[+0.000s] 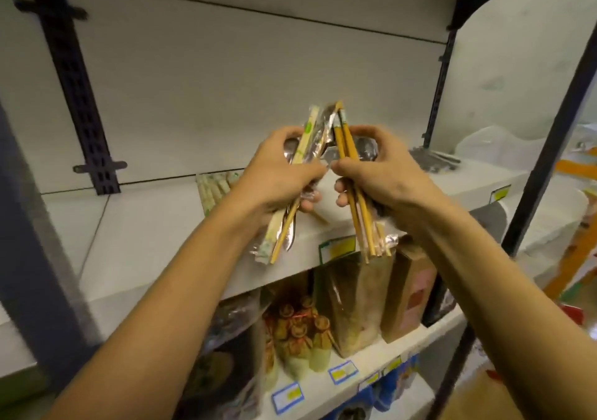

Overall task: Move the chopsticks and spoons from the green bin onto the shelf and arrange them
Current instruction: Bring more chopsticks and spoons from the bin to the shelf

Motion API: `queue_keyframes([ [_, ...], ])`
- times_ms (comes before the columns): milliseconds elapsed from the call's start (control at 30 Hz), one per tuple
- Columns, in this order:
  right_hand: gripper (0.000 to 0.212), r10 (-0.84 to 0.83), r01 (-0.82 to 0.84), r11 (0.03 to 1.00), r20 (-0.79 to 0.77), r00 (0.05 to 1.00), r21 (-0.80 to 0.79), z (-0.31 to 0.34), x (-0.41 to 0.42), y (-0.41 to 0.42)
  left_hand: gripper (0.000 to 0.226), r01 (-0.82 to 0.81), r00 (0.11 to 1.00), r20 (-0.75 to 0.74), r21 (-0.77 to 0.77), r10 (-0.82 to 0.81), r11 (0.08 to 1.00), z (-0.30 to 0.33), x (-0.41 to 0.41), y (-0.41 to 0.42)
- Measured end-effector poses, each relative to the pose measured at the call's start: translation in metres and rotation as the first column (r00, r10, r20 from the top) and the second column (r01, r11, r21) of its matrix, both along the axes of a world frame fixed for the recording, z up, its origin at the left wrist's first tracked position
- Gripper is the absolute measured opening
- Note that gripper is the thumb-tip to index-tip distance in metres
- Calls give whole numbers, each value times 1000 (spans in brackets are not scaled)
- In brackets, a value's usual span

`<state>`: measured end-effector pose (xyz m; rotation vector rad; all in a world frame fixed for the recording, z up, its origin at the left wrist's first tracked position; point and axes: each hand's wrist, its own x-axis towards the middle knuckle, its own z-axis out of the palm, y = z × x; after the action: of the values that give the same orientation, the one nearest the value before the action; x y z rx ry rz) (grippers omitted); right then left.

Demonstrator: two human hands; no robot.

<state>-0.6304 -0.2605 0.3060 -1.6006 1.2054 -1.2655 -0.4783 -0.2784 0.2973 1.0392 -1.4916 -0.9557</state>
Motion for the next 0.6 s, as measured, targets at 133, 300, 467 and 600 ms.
queue_keyframes([
  [133,49,99,-101,992,37,994,69,3,30,-59,53,-92,996,-11,99,93,991,15,22,-36],
  [300,54,209,-212,967,32,977,141,-8,64,-125,54,-264,964,50,172,260,949,12,53,-60],
  [467,50,338,-326,924,-30,941,199,-17,77,-163,67,-425,902,27,241,432,872,-12,77,-69],
  [600,39,368,-364,907,23,929,213,-32,83,-180,67,-469,874,-12,249,486,848,-19,81,-65],
])
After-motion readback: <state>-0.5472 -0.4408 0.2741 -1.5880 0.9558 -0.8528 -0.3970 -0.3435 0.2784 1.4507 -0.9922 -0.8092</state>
